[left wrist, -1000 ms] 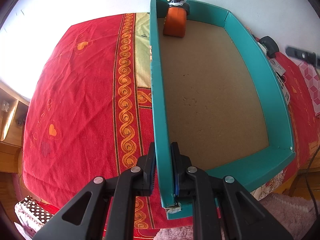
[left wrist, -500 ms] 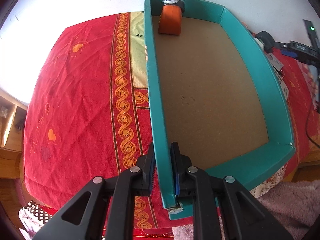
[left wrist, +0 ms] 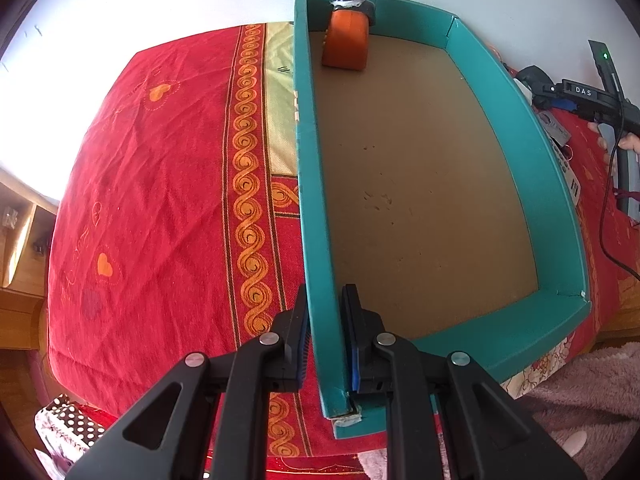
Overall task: Organize objects
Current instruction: 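Grasp the black tape dispenser with the right tool, then lower the tape dispenser into the tray beside the figurine and release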
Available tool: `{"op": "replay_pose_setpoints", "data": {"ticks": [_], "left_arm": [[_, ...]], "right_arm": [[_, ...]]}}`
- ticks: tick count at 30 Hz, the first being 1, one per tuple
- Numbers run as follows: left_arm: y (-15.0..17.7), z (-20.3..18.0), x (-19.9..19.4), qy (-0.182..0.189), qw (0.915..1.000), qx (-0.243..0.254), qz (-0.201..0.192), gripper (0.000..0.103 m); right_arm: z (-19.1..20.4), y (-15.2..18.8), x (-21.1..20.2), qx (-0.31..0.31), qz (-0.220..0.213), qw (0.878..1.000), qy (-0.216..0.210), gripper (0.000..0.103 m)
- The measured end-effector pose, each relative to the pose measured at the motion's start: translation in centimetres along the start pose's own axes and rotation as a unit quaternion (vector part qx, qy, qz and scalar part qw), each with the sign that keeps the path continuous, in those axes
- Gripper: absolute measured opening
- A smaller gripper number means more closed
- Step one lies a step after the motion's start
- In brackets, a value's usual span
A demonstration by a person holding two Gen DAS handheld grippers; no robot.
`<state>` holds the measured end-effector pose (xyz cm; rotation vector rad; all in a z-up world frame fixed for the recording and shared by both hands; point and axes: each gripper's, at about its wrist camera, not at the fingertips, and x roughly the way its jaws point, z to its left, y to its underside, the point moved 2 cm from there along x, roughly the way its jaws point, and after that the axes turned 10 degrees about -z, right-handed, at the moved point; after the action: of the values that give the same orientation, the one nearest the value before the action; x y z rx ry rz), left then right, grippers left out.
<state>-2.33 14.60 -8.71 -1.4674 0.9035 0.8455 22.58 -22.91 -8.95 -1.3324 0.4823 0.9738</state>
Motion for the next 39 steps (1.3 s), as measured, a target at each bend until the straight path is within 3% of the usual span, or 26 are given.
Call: {"op": "replay_pose_setpoints", "data": {"ticks": [4, 8, 17, 25, 32, 39], "left_arm": [[0.1, -0.2, 0.0, -0.004, 1.0000, -0.002, 0.001, 0.014], [0.0, -0.6, 0.1, -0.012, 0.9999, -0.003, 0.005, 0.014], [-0.1, -1.0, 0.2, -0.015, 0.9999, -0.007, 0.002, 0.014], [0.4, -0.5, 0.0, -0.016, 0.9998, -0.014, -0.004, 0.014], [0.5, -0.6, -0.1, -0.019, 0.9997, -0.015, -0.002, 0.014], [0.0, -0.8, 0.2, -0.025, 0.9995, -0.016, 0.007, 0.014]], "right_arm": [[0.0, 0.2, 0.2, -0.036, -0.004, 0.999, 0.011, 0.062], [0.4, 0.4, 0.1, -0.060, -0.013, 0.997, 0.039, 0.051], [0.6, 1.0, 1.5, -0.053, -0.016, 0.998, 0.036, 0.050], [-0.3, 1.0, -1.2, -0.040, -0.032, 0.998, 0.032, 0.050], [2.1, 0.9, -5.2, -0.040, -0.046, 0.998, 0.017, 0.050], [8.1, 1.9, -7.9, -0.061, -0.047, 0.997, -0.026, 0.050]]}}
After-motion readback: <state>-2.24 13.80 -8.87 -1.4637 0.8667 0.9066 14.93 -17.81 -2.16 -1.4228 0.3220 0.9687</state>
